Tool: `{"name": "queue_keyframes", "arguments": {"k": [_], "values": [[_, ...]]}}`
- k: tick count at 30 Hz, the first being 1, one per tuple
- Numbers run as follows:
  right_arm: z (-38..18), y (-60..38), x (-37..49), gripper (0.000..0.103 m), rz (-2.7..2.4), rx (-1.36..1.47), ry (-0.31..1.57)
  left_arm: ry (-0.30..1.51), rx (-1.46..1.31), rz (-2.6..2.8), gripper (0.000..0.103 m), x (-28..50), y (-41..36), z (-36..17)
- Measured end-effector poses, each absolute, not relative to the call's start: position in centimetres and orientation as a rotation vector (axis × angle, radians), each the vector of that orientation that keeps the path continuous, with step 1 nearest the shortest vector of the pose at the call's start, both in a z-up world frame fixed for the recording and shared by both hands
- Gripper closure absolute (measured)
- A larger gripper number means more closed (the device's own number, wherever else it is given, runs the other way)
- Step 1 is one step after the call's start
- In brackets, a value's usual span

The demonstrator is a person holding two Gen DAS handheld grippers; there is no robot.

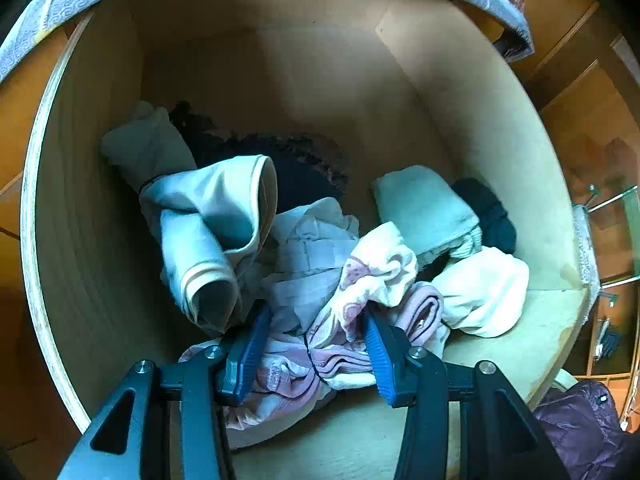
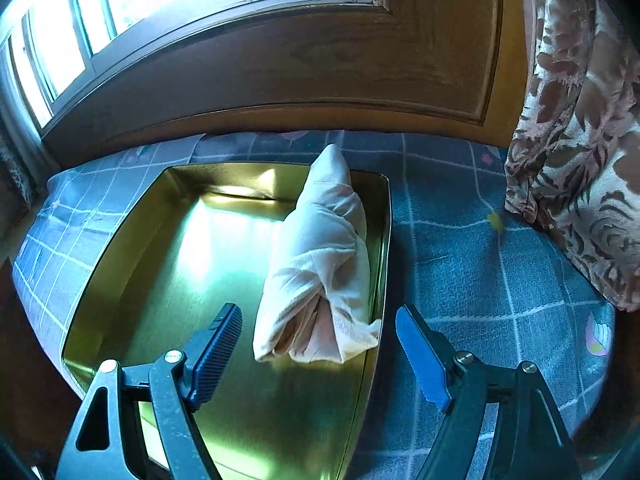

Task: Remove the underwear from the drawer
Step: 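Close the left gripper on the pink-and-white garment in the drawer while the right tool withdraws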

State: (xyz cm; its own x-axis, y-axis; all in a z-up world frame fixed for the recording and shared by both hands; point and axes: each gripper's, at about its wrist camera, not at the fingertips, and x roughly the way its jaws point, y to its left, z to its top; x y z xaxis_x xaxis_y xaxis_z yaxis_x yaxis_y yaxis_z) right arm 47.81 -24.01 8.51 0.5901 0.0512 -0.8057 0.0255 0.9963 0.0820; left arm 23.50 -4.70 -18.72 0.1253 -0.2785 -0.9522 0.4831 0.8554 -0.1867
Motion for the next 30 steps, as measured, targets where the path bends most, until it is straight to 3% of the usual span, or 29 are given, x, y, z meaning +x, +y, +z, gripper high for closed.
{"name": "queue_keyframes", "arguments": {"k": [8,12,18,20,22,26,28,30], "values": [[9.1,-23.7,45.8,0.023,0.05,0.055,0.93,1.294,0.42,-0.717,0.048,22.3,-6.0,-17.1],[9.3,-23.8,45.3,0.023,0.056,0.053,0.927,1.298,0.567,-0.842,0.035,21.0,-6.4,-16.6],[9.4,-24.2,45.2,0.022,0.049,0.063,0.926,1.339,0.668,-0.953,0.034,20.9,-6.9,-16.3],[9.4,-24.0,45.3,0.022,0.052,0.061,0.932,1.345,0.742,-0.923,0.036,21.3,-7.9,-17.2],[9.4,-23.9,45.3,0.022,0.053,0.061,0.931,1.382,0.767,-0.926,0.053,21.5,-8.8,-18.3],[9.3,-23.9,45.3,0.022,0.051,0.052,0.937,1.367,0.794,-0.948,0.065,21.4,-10.1,-18.5],[9.3,-24.2,45.4,0.022,0.042,0.055,0.939,1.361,0.805,-0.971,0.067,21.3,-10.5,-18.4],[9.3,-24.4,45.4,0.022,0.037,0.061,0.942,1.364,0.8,-0.984,0.059,21.7,-10.9,-18.6]]}}
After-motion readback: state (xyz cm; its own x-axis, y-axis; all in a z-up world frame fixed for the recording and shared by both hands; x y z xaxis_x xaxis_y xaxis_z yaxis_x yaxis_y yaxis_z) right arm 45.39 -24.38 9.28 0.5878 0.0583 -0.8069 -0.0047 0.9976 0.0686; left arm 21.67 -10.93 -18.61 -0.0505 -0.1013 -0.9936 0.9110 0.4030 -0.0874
